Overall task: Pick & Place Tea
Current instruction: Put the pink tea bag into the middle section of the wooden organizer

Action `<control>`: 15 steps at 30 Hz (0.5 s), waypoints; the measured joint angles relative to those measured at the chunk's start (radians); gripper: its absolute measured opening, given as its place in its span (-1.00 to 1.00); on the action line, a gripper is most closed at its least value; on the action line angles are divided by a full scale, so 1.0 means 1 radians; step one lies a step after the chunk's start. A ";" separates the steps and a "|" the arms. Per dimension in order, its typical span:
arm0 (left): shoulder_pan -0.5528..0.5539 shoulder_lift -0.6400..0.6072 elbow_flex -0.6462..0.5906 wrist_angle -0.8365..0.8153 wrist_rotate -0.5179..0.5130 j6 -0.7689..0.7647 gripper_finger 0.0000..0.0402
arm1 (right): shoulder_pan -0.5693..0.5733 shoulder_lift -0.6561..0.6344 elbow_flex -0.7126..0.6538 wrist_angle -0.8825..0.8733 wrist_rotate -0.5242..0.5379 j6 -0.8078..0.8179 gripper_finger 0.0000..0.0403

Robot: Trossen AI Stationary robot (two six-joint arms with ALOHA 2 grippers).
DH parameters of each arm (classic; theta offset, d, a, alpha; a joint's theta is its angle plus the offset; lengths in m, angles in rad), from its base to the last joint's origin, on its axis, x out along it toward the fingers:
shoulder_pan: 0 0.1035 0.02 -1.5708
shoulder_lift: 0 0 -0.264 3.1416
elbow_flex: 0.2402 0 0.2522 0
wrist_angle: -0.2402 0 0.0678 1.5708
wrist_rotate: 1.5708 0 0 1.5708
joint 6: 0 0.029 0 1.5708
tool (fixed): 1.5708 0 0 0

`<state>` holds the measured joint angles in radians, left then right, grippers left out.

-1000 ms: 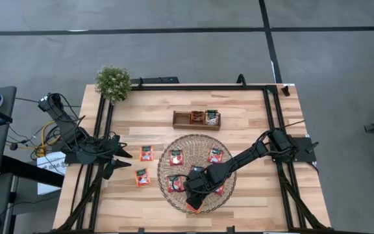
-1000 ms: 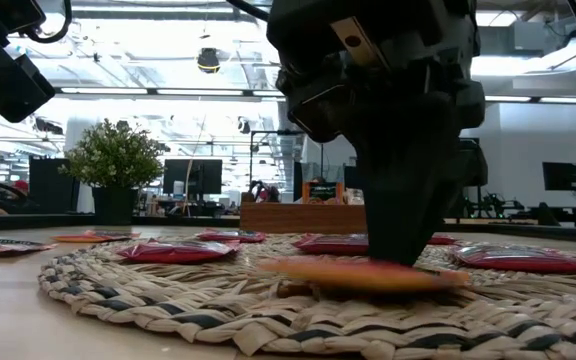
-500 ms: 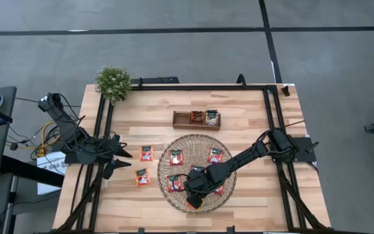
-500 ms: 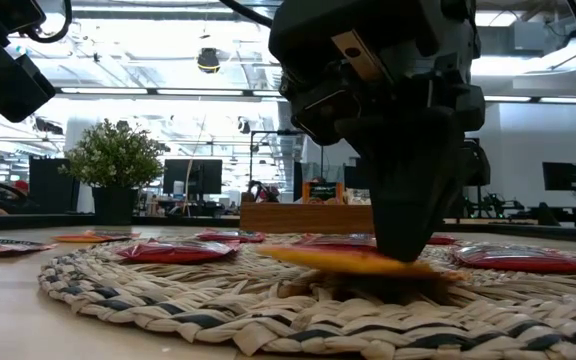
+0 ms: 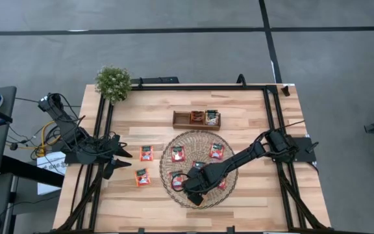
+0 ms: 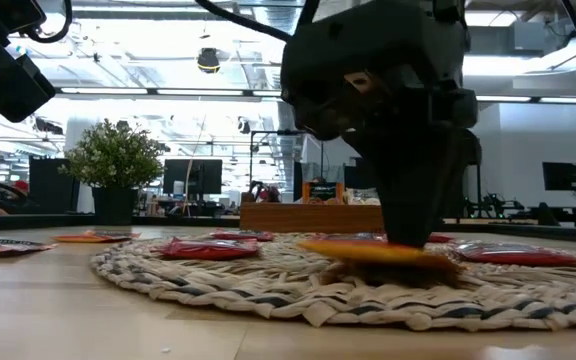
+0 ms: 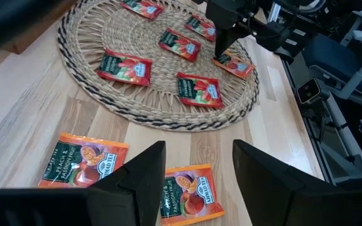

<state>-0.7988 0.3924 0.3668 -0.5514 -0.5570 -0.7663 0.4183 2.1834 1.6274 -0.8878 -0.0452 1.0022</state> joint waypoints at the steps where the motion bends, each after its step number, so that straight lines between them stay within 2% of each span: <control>1: 0.000 0.000 0.000 0.000 0.000 -0.001 -0.12 | -0.001 0.000 0.007 -0.002 0.002 -0.007 -1.00; 11: 0.000 0.000 0.000 0.000 -0.001 -0.003 -0.12 | -0.001 -0.001 0.043 -0.001 -0.007 -0.007 -1.00; 15: 0.000 0.000 0.000 0.000 -0.001 -0.003 -0.12 | 0.000 -0.002 0.044 0.000 -0.054 -0.007 -1.00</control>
<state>-0.7987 0.3927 0.3672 -0.5510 -0.5581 -0.7690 0.4179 2.1816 1.6711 -0.8883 -0.0987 0.9947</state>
